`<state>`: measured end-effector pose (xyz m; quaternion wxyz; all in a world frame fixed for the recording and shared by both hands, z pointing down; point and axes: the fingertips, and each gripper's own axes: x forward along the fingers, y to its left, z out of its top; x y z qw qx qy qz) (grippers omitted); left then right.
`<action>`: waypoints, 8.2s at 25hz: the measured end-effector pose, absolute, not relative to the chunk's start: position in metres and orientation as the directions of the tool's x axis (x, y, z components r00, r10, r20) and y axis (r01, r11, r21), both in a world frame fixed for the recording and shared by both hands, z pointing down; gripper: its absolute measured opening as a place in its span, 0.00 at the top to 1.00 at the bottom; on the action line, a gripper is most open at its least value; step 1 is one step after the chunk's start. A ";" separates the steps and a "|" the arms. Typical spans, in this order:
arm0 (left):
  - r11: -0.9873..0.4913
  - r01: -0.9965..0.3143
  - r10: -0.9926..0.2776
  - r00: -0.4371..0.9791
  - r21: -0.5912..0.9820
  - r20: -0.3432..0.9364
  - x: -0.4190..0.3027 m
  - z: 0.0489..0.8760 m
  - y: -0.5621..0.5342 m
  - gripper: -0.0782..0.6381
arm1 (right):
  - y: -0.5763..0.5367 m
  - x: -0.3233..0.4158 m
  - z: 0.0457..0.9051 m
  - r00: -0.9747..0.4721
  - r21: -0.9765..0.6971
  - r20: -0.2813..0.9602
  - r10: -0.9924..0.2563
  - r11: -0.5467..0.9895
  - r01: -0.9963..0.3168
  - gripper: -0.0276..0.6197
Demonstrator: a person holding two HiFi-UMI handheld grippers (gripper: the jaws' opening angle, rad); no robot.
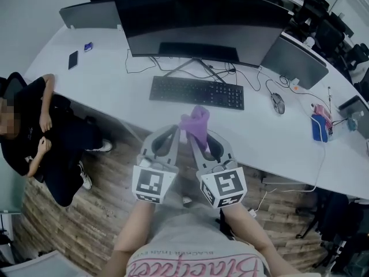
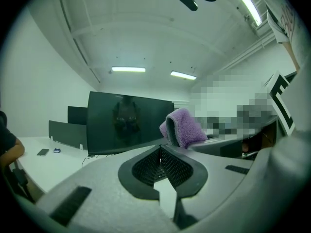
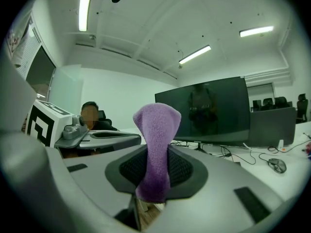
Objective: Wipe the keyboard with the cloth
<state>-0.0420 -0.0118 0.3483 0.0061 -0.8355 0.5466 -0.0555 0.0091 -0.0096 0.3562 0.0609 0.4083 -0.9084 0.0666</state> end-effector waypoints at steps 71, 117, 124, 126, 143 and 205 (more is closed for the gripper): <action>-0.260 -0.958 -0.843 0.286 0.120 0.455 -0.222 0.532 -0.310 0.88 | -0.340 -0.184 0.551 -0.560 -0.191 0.619 -0.551 0.586 -0.787 0.82; -0.388 -0.917 -0.799 0.385 0.092 0.462 0.023 0.527 -0.322 0.88 | -0.356 0.089 0.553 -0.451 -0.147 0.640 -0.622 0.477 -0.867 0.82; -0.414 -0.906 -0.789 0.404 0.084 0.463 0.053 0.531 -0.324 0.88 | -0.357 0.125 0.554 -0.432 -0.146 0.641 -0.634 0.452 -0.880 0.82; -0.417 -0.905 -0.789 0.406 0.083 0.462 0.061 0.531 -0.325 0.88 | -0.358 0.135 0.554 -0.427 -0.144 0.641 -0.638 0.447 -0.883 0.82; -0.484 -0.871 -0.760 0.466 0.085 0.452 0.116 0.529 -0.324 0.88 | -0.363 0.218 0.554 -0.316 -0.076 0.656 -0.685 0.356 -0.931 0.82; -0.345 -0.932 -0.860 0.361 0.110 0.360 -0.157 0.476 -0.239 0.88 | -0.230 -0.086 0.472 -0.658 -0.452 0.564 -0.499 0.480 -0.752 0.82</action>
